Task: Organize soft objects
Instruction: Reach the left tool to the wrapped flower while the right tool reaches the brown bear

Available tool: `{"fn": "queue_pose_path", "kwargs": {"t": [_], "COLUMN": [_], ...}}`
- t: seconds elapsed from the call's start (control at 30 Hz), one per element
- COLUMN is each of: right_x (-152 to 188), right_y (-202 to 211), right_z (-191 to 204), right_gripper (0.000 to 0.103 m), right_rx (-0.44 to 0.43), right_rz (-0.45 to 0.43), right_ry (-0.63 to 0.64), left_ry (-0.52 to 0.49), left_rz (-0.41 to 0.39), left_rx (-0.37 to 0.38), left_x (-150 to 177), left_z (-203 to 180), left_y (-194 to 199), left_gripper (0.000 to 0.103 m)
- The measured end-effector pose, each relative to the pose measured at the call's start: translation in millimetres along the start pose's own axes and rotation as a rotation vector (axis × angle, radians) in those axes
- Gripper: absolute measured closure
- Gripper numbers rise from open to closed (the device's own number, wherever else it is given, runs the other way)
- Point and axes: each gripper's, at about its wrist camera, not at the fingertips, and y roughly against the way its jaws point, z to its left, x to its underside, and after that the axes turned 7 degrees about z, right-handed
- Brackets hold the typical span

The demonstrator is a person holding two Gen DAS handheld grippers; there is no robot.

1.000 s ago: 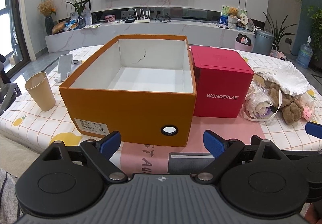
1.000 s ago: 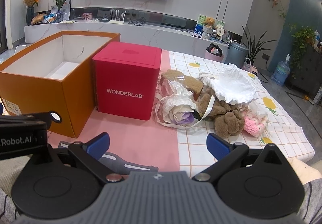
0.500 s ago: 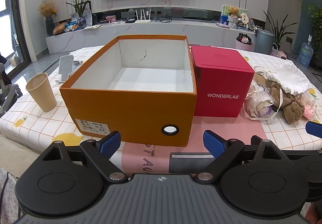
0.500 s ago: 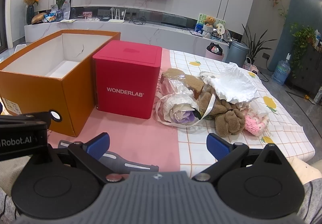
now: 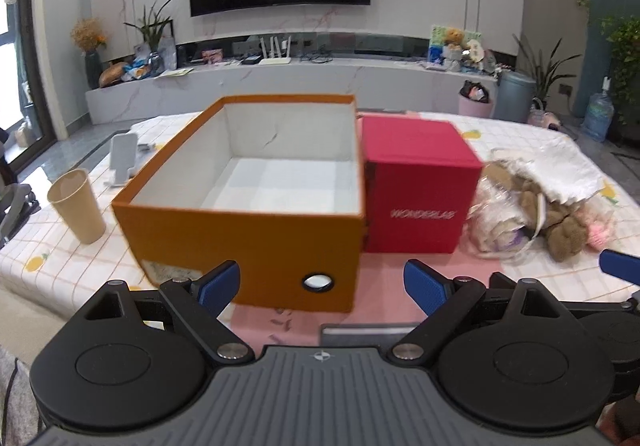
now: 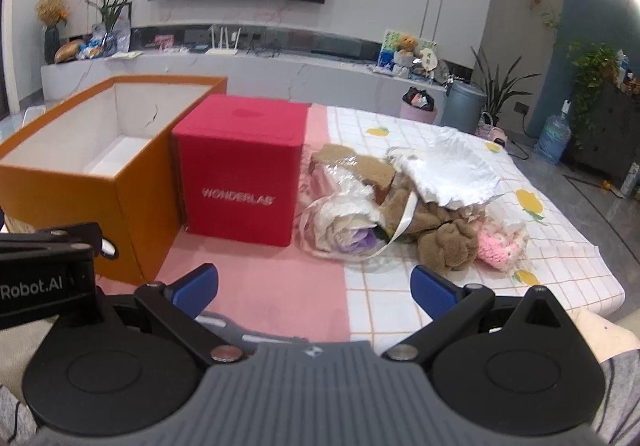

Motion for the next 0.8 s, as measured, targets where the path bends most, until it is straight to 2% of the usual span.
{"fn": "queue_pose_path", "kwargs": {"t": [0.07,0.17,0.43,0.5,0.6,0.7,0.8], "right_x": [-4,-12,-44,-56,-82,-104,-108], "right_y": [1,3,-5,-12,-31,-60,-95], "right_z": [-9,-26,-106,-126,-151,-161,-163], "right_gripper": [0.003,0.003,0.003,0.003,0.003,0.003,0.003], "right_rx": [-0.004,0.050,0.159,0.134,0.023,-0.058,-0.108], "right_rz": [-0.004,-0.008,0.025,0.055,0.143,0.226,0.274], "right_ry": [-0.027,-0.047,-0.208,-0.253,-0.279,-0.279,-0.286], "left_ry": [0.001,-0.010,-0.055,-0.078,-0.149,-0.187,-0.245], "left_rz": [-0.013,-0.044,-0.048,-0.064,-0.053,-0.074,-0.130], "left_rx": [0.014,0.029,0.100,0.142,0.229,0.248,0.265], "left_x": [-5,-12,-29,-33,-34,-26,-15], "left_z": [-6,-15,-45,-58,-83,-107,-128], "left_y": [3,8,6,2,-13,-30,-40], "left_gripper": [0.000,0.000,0.000,0.000,0.000,0.000,0.000]}}
